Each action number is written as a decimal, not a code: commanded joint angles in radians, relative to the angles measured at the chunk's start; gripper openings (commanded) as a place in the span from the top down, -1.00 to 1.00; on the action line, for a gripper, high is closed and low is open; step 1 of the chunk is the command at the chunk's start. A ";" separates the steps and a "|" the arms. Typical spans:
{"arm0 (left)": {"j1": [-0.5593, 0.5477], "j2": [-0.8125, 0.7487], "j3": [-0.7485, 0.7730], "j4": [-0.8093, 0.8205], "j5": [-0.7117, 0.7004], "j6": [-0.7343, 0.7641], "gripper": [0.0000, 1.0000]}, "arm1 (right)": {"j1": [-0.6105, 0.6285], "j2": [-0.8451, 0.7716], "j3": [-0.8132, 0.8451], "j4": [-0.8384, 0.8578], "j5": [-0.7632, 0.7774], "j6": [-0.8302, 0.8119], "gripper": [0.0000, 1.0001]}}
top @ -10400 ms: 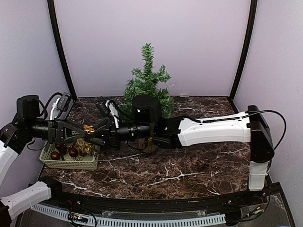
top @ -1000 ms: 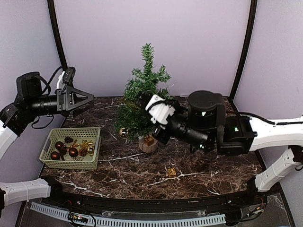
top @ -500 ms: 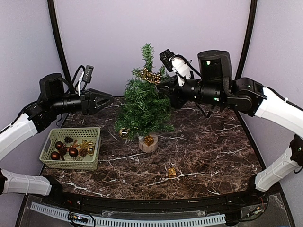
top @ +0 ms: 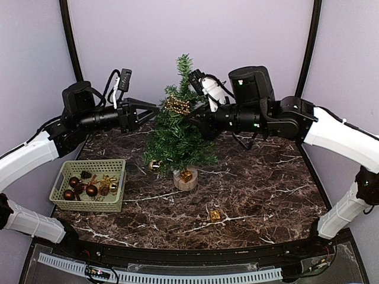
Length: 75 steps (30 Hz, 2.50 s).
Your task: Decorate the small christmas tree
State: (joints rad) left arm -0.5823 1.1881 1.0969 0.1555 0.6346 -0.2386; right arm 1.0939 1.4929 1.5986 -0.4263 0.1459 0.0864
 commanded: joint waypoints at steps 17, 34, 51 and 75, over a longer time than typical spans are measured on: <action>-0.192 0.113 0.111 -0.086 -0.394 0.164 0.52 | 0.009 0.056 0.079 -0.008 0.149 0.007 1.00; -0.235 0.066 0.033 -0.063 -0.578 0.139 0.22 | 0.012 0.097 0.133 -0.072 0.158 0.050 1.00; -0.162 -0.053 0.039 -0.093 -0.660 0.032 0.32 | 0.014 0.065 0.098 -0.047 0.157 0.114 1.00; -0.101 0.083 0.092 0.018 -0.357 -0.033 0.55 | 0.018 0.048 0.072 -0.028 0.168 0.154 1.00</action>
State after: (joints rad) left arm -0.6975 1.2617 1.1580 0.1246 0.2485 -0.2569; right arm 1.1061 1.5761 1.6852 -0.4999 0.2935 0.2222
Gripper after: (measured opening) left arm 0.242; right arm 0.006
